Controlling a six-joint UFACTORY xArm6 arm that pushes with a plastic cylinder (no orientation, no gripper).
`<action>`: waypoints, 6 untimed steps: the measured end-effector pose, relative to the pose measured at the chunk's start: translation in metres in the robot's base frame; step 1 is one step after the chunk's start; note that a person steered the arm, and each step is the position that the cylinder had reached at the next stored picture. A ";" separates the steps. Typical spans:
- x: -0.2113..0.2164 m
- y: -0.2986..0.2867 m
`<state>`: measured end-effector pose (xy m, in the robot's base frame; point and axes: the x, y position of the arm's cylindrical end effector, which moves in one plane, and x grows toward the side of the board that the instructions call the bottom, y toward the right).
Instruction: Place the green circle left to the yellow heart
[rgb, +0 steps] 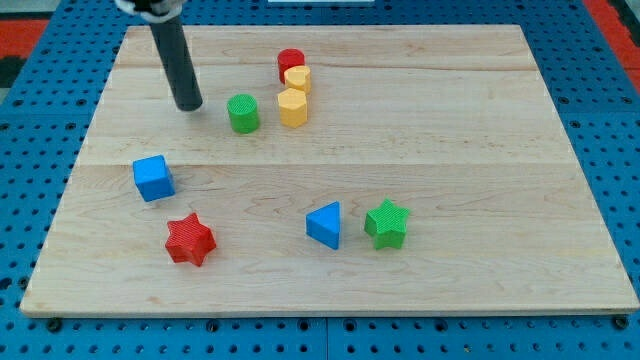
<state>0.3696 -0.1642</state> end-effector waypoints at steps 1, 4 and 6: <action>0.063 0.020; 0.019 0.062; -0.013 0.029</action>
